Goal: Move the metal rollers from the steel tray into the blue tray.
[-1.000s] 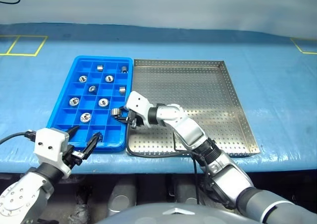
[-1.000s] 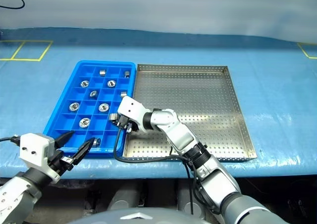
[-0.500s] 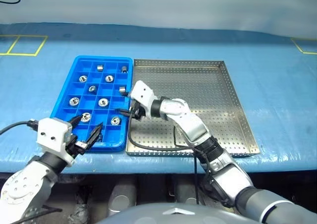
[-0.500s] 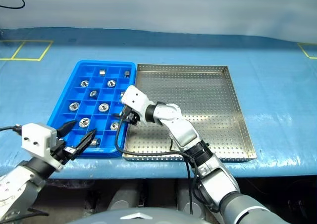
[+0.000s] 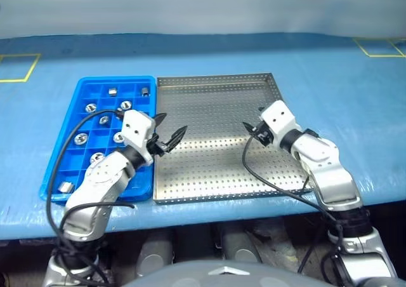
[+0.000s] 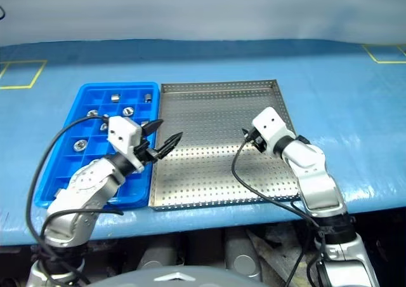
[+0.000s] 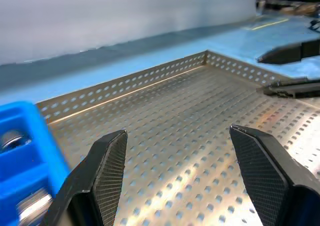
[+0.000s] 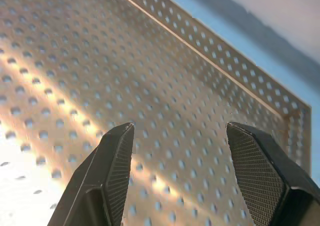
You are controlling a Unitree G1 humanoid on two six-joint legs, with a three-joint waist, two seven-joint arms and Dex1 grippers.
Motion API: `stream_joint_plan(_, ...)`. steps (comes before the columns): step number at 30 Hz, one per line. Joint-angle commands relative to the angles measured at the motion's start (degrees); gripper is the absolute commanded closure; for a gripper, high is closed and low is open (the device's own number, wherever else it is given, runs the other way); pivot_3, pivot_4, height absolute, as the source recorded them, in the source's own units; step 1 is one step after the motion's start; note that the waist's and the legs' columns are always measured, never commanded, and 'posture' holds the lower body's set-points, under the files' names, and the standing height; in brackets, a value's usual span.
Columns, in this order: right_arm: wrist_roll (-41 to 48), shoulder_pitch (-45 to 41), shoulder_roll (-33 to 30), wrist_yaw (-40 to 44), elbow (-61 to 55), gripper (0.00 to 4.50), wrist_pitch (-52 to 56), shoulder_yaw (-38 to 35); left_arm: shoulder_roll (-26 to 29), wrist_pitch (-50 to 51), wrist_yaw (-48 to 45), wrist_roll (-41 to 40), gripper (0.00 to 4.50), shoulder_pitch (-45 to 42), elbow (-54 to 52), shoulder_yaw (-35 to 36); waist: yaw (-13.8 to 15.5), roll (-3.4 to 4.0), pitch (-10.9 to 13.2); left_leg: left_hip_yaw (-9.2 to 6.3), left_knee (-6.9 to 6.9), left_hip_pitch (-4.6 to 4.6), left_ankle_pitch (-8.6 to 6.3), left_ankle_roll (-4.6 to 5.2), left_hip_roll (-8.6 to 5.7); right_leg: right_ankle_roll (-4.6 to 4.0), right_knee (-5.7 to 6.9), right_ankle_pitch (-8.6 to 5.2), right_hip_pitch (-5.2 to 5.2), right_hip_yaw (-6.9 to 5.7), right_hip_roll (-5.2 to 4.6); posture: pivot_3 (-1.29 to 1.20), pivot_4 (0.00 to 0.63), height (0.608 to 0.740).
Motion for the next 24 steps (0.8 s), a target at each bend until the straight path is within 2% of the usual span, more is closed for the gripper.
stream_joint_plan(1, 2.19, 1.70, -0.09, -0.09, -4.20, 1.40, 1.55, -2.62, -0.86, -3.73, -0.60, 3.01, 0.91, -0.99, 3.50, -1.89, -1.45, 0.00, 0.00, 0.03, -0.01, 0.02, 0.00, 0.00, 0.01, 0.01, 0.02, 0.00, -0.01, 0.04, 0.03, -0.25, 0.150, 0.740)
stream_joint_plan(8, 4.70, 3.62, 0.90, 0.43, -5.77, 1.40, 1.02, -2.39, -1.57, -5.85, -0.88, 5.89, 0.91, -0.07, 5.59, -3.16, -4.00, -0.01, 0.00, 0.07, 0.13, 0.01, 0.00, 0.03, 0.01, 0.31, 0.04, 0.11, 0.01, 0.40, 0.05, -0.25, 0.150, 0.740)
stream_joint_plan(15, 5.57, 2.99, 0.84, 0.63, -5.27, 1.40, -0.21, -1.58, -2.74, -6.94, -0.51, 6.78, 0.91, 0.16, 5.98, -2.67, -4.09, -0.01, 0.00, 0.23, 0.30, 0.01, -0.06, 0.16, -0.04, 0.65, 0.04, 0.13, 0.02, 0.72, 0.05, -0.24, 0.150, 0.740)
stream_joint_plan(24, 5.29, 2.26, 0.78, 0.18, -4.53, 1.40, -1.16, -0.99, -3.44, -7.94, -0.50, 7.95, 0.91, -0.54, 7.28, -2.44, -4.09, -0.01, 0.00, 0.31, 0.30, 0.01, -0.08, 0.20, -0.05, 0.57, 0.03, 0.24, -0.01, 0.83, 0.07, -0.23, 0.150, 0.740)
